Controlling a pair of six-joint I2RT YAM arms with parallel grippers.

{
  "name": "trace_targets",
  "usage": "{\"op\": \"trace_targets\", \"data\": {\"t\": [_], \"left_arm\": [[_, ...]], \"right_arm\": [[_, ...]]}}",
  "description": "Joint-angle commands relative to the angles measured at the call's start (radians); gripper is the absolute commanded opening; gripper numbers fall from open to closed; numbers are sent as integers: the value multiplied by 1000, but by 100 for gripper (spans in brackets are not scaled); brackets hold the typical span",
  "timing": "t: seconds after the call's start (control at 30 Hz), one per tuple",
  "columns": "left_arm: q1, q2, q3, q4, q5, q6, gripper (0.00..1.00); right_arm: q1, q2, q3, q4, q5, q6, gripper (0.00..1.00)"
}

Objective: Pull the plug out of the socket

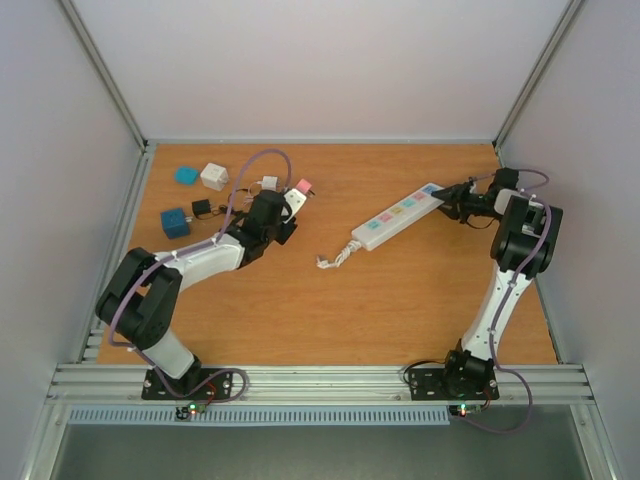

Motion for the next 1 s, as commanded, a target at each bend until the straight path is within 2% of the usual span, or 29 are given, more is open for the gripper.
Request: {"op": "trace_targets", "data": {"t": [0.0, 0.2, 0.37, 0.43, 0.57, 0.67, 0.8, 0.97], "left_arm": [[27, -41, 53, -22, 38, -17, 1], [51, -56, 83, -108, 49, -2, 1], [53, -68, 93, -175, 59, 20, 1], [57, -71, 95, -199, 65, 25, 1], [84, -83, 102, -253, 103, 28, 1], [106, -96, 104, -288, 133, 37, 1], [133, -117, 101, -326, 177, 38, 1], [169, -147, 85, -357, 226, 35, 1]], "right_arm": [[-51, 60, 73, 127, 129, 91, 3], [-129, 110, 150, 222, 113, 196, 2], [-178, 117, 144, 349, 130, 319, 1], [-189, 112, 119, 407, 143, 374, 2], [-196, 70, 5, 629, 153, 509, 3], [-195, 47, -53, 685, 136, 550, 18], [-195, 7, -111, 674, 140, 505, 51], [-195, -39, -148, 609, 145, 435, 75]]}}
